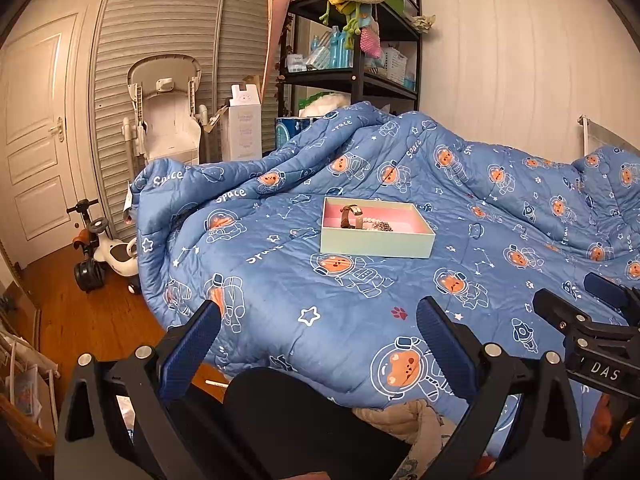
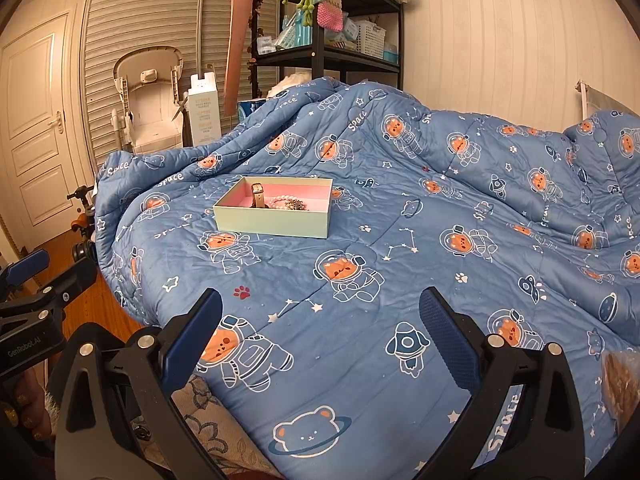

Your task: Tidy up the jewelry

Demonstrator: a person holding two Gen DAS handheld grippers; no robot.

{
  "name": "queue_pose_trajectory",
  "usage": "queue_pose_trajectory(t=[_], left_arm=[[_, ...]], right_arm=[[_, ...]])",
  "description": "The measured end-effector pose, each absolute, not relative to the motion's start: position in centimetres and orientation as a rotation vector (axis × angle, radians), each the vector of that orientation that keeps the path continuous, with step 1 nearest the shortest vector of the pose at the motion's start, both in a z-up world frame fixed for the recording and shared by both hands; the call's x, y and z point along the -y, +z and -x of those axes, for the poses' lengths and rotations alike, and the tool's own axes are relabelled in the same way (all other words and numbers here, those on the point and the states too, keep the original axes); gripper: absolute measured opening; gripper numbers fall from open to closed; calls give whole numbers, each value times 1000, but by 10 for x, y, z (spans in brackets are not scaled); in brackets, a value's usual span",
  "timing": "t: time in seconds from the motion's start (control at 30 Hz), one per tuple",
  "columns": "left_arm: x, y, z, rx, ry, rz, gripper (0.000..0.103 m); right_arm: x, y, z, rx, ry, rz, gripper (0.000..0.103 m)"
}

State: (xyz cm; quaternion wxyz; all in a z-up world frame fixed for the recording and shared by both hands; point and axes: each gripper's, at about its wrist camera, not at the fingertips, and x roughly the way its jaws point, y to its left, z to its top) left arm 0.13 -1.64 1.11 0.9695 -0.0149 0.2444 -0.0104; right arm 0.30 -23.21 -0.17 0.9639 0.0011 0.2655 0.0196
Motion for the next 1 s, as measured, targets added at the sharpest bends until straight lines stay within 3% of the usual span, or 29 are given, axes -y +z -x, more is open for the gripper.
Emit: queue_pose_trajectory(t=[1.0], left_arm=[[21, 8, -2, -503, -1, 50, 96]], right_arm=[[235, 0, -1, -521, 35, -9, 97]])
